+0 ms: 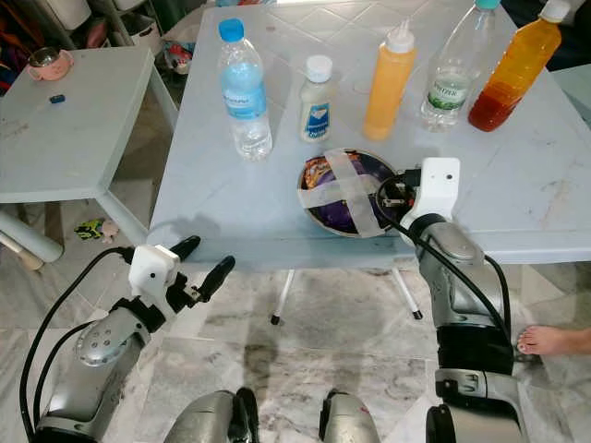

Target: Restocking fridge

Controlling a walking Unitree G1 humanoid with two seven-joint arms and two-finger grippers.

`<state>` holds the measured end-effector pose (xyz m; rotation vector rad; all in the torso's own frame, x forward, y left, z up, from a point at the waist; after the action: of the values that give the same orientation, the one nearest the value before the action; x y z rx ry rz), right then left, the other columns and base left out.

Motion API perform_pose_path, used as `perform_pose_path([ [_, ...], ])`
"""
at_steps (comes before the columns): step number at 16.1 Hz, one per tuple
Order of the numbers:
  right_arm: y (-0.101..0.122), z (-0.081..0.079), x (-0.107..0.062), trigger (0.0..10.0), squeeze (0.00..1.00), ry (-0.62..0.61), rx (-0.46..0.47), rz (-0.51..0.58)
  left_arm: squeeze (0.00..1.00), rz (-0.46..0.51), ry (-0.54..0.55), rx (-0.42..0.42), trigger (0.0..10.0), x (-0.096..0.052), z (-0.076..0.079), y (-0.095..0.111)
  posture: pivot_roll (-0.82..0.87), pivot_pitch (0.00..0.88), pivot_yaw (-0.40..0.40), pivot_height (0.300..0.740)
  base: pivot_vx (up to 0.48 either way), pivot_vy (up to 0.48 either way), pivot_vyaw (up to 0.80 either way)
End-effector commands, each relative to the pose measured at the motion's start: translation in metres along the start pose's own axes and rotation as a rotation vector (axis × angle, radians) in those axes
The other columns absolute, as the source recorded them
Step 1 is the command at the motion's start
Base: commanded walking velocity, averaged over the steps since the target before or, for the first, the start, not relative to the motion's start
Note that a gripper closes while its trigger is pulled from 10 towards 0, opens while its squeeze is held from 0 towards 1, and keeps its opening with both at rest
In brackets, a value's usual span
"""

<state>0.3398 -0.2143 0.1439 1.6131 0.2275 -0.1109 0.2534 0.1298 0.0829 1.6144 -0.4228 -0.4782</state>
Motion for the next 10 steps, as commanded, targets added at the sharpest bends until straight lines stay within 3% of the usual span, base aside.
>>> perform_pose_path([
  [1, -0.028, 0.002, -0.001, 0.0, 0.00, -0.024, -0.007, -0.127, 0.00, -0.027, -0.006, 0.001, 10.0, -0.002, 0.002, -0.005, 0.00, 0.171, 0.076, 0.740, 0.000, 0.000, 0.00],
  [7, -0.029, 0.001, 0.000, 0.0, 0.00, -0.024, -0.081, -0.111, 0.00, -0.029, -0.009, 0.012, 10.0, -0.001, 0.002, -0.005, 0.00, 0.171, 0.076, 0.740, 0.000, 0.000, 0.00],
  [9, -0.024, -0.011, -0.002, 0.3, 0.00, -0.006, 0.017, -0.076, 0.00, -0.031, -0.009, 0.019, 10.0, -0.001, 0.001, -0.005, 0.00, 0.178, 0.079, 0.740, 0.000, 0.000, 0.00],
  [10, -0.024, -0.020, -0.003, 10.0, 0.35, 0.017, 0.059, -0.078, 0.00, -0.032, -0.010, 0.020, 10.0, -0.002, 0.001, -0.005, 0.00, 0.180, 0.082, 0.740, 0.000, 0.000, 0.00],
])
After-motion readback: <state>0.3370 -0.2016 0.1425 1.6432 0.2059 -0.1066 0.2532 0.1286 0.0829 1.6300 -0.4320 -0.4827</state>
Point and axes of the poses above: a point about 5 cm out from each wrist's last joint towards the gripper, its own x axis pointing out of the wrist towards the gripper, its own y axis along the axis of the wrist's last joint, z = x × y, the point moved 1 cm from there along x, pointing out of the wrist towards the gripper, and after that the axes turned 1 degree about x, right-handed, at the moved point
